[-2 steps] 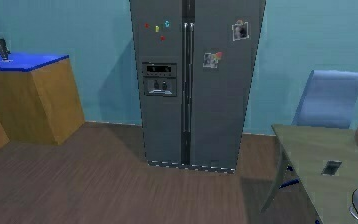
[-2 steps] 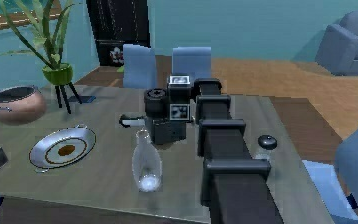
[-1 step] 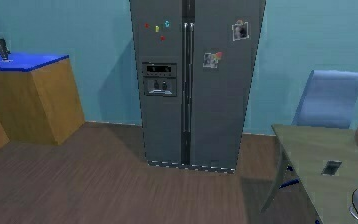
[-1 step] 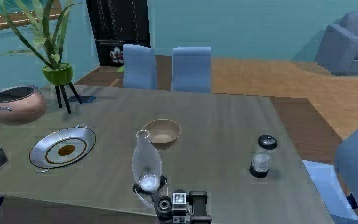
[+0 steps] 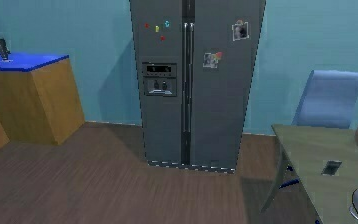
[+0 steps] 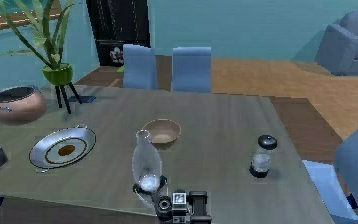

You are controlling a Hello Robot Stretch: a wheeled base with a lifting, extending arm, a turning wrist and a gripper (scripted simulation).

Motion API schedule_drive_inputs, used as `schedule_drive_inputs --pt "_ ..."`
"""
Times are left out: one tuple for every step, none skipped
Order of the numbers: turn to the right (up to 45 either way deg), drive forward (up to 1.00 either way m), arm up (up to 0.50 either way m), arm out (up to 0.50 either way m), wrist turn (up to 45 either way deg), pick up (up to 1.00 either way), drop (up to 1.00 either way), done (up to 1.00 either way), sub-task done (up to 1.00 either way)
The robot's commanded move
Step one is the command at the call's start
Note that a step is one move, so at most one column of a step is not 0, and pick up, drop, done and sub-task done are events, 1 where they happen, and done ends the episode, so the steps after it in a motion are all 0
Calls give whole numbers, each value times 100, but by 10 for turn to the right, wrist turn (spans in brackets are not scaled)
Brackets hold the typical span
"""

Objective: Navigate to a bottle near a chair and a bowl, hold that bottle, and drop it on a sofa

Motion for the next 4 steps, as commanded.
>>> schedule_drive_inputs --pt "0 0 10 0 0 0 0 0 0" --pt "0 0 20 0 0 0 0 0 0" --pt "0 0 0 0 -450 0 0 0 0" --pt "0 0 0 0 -450 0 0 0 0"
